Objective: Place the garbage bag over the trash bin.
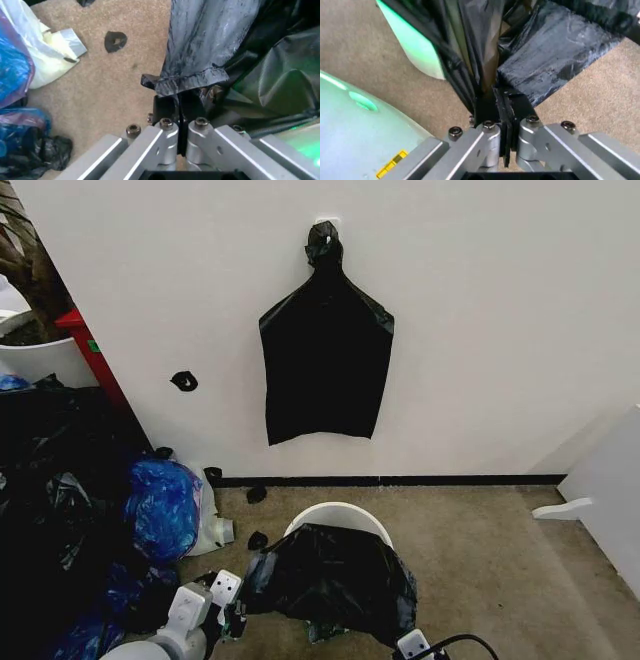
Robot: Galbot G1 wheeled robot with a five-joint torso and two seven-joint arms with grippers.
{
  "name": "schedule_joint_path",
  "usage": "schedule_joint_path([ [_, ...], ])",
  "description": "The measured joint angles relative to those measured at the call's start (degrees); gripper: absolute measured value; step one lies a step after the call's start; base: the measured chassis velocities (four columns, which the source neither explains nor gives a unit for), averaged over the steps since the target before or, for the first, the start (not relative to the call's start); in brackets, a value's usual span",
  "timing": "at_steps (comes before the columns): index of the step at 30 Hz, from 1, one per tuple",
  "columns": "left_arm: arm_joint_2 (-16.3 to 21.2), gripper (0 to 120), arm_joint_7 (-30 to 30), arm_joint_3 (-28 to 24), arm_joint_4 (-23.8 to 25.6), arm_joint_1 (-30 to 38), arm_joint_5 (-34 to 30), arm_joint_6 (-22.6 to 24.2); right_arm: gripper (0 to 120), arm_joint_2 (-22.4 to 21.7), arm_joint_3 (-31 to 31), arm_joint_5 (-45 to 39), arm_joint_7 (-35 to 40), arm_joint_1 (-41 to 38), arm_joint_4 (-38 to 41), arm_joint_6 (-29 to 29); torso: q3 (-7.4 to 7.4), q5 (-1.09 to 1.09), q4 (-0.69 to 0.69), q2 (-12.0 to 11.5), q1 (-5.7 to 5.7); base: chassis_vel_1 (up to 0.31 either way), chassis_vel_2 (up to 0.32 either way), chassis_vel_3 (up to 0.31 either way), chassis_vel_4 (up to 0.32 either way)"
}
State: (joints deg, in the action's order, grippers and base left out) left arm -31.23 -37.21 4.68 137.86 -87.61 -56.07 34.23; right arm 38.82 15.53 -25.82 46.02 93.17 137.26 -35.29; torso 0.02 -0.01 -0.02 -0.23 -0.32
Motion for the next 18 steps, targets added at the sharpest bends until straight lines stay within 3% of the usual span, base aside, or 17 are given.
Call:
schedule_joint_path([
  [10,-0.81,0,-0.61,-4.06,-2.78,3.67,0.08,-0.07,0,1.57,1.41,4.61,-1.61,-1.12,-4.5,-0.07,0.0,-0.01,0.0,0.0,0.0,0.0,0.0,0.0,0.0],
  [18,-2.22,0,-1.93,-5.84,-4.73,4.32,-0.26,-0.31,0,2.7,1.36,11.02,-5.34,-3.72,-11.67,5.19,0.0,-0.01,0.0,0.0,0.0,0.0,0.0,0.0,0.0],
])
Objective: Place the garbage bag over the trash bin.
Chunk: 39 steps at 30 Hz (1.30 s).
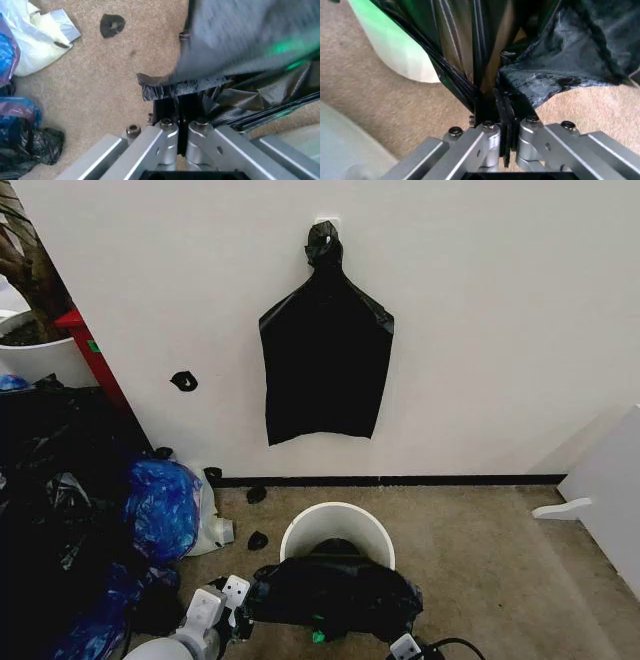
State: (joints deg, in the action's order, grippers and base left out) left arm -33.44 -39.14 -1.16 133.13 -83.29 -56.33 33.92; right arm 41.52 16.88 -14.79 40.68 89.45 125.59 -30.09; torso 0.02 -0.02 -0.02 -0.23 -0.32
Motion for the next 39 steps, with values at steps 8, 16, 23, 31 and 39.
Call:
schedule_joint_path([
  [8,-2.03,0,-1.29,-0.34,-1.35,0.43,-0.58,-0.42,0,0.06,-0.74,3.26,-2.61,-1.13,-3.91,4.73,0.0,0.0,0.0,0.0,0.0,0.0,0.0,0.0,0.0],
  [16,-2.54,0,-2.34,0.73,0.45,-0.28,-1.2,-0.53,4,-1.44,-2.76,6.67,-4.17,1.56,-2.27,9.48,0.0,0.0,-0.01,0.0,0.0,0.0,0.0,0.0,0.0],
  [23,-1.3,16,-5.05,3.18,3.35,-3.26,-1.57,1.35,29,-3.68,-2.97,3.14,-0.89,5.98,5.78,6.15,0.0,0.0,0.01,0.0,0.0,0.0,0.0,0.0,0.0],
  [31,0.64,46,-9.26,6.28,6.75,-7.85,-1.34,3.63,58,-4.88,-3.46,-1.58,1.96,10.85,14.01,4.1,0.0,0.01,0.0,0.0,0.0,0.0,0.0,0.0,0.0],
  [39,2.68,76,-15.15,8.01,10.2,-14.6,-0.71,3.88,88,-5.14,-4.12,-3.97,5.05,14.78,17.88,3.91,0.0,0.01,0.0,0.0,0.0,0.0,0.0,0.0,0.0],
])
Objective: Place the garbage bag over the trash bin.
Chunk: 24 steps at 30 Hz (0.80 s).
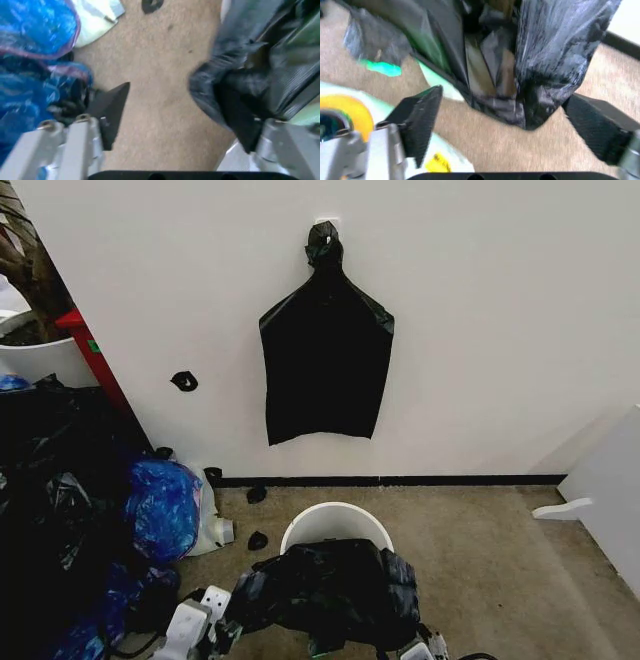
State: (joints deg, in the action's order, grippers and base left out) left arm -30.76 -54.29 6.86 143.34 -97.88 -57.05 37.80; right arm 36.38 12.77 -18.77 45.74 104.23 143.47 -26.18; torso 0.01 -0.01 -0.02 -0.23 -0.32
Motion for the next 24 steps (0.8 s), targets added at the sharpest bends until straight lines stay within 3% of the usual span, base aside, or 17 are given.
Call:
schedule_joint_path([
  [2,-0.43,84,-2.19,0.02,0.07,-0.33,-0.97,-0.03,96,0.13,-0.29,-2.56,1.72,0.39,0.07,-1.24,0.0,0.0,-0.01,0.0,0.0,0.0,0.0,0.0,0.0],
  [8,-0.71,100,-7.83,0.24,0.08,0.21,-5.11,0.05,100,0.45,-1.7,-9.88,6.04,0.01,0.07,-5.94,0.0,0.0,0.0,0.01,0.0,0.0,0.0,0.0,0.0],
  [11,-1.02,100,-13.11,0.42,0.07,1.36,-11.2,0.95,100,0.92,-2.46,-14.31,8.71,-1.14,0.03,-8.9,0.0,-0.01,-0.01,0.0,0.0,0.0,0.0,0.0,0.0],
  [15,-1.68,100,-17.05,0.57,0.05,2.36,-17.01,2.12,100,1.08,-2.9,-14.1,9.12,-1.87,-0.01,-9.21,0.0,0.0,0.0,0.0,0.0,0.0,0.0,0.0,0.0],
  [24,-2.71,100,-18.03,-0.28,-0.01,2.48,-19.42,4.12,100,1.76,-3.11,-8.74,6.86,-4.06,-0.12,-7.31,0.0,-0.01,0.0,0.0,0.0,0.0,0.0,0.0,0.0],
])
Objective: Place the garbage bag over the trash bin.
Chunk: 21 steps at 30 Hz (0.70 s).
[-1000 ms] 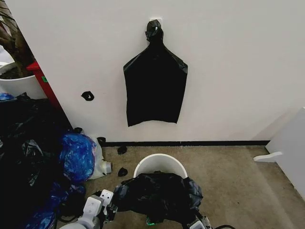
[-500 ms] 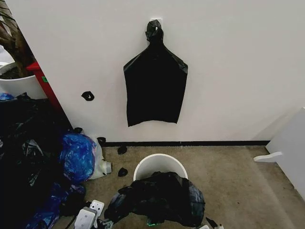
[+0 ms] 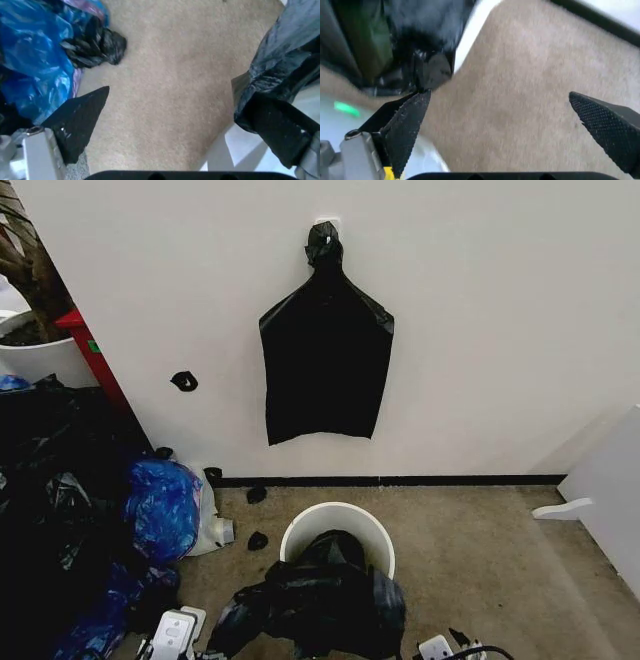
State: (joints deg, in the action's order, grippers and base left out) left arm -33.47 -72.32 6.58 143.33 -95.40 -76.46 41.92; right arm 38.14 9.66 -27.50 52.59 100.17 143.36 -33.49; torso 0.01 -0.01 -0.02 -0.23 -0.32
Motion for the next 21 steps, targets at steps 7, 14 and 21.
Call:
schedule_joint_path([
  [7,0.35,100,3.1,0.05,-0.04,0.16,3.73,0.32,100,0.44,-0.12,8.99,-2.41,-0.53,-0.04,3.71,0.0,0.0,-0.01,0.0,0.0,0.0,0.0,0.0,0.0],
  [14,4.11,100,11.64,0.61,-0.08,2.09,14.27,-0.94,100,-0.19,-1.33,9.76,-3.11,0.0,-0.08,5.18,0.0,0.0,0.0,0.0,0.0,0.0,0.0,0.0,0.0],
  [21,8.49,100,29.26,0.26,-0.08,4.25,16.99,-10.54,100,0.13,-1.31,5.93,-1.49,-0.33,-0.1,3.63,0.0,0.0,-0.01,0.0,0.0,0.0,0.0,0.0,0.0],
])
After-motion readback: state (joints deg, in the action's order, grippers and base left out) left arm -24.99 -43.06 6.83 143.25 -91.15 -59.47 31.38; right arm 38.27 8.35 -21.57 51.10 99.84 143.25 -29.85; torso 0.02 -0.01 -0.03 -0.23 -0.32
